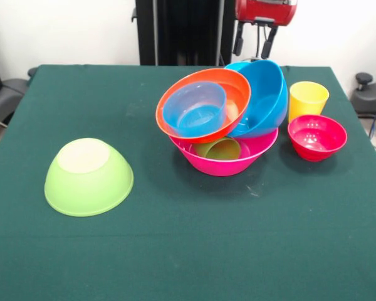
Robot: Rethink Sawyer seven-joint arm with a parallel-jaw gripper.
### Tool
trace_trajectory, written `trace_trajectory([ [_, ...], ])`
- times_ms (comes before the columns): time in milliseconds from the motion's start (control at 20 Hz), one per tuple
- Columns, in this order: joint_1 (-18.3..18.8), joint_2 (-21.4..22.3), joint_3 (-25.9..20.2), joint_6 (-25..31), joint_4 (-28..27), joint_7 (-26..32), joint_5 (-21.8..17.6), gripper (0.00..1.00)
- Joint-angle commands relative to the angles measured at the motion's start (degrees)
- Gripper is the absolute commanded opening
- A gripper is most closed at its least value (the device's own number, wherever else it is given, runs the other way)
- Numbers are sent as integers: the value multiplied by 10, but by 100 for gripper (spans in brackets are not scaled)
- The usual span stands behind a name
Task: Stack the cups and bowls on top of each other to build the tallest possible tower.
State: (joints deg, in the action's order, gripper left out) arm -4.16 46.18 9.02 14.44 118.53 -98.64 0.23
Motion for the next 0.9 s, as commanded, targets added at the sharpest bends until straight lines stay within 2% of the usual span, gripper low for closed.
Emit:
trace_trajectory([
  [50, -148, -75, 143, 92, -78, -115, -50, 100],
  [300, -136, -112, 135, 67, -89, -99, -33, 100],
  [550, -127, -178, 131, 2, -97, -98, -29, 100],
  [900, -106, -237, 111, -62, -114, -102, -17, 100],
])
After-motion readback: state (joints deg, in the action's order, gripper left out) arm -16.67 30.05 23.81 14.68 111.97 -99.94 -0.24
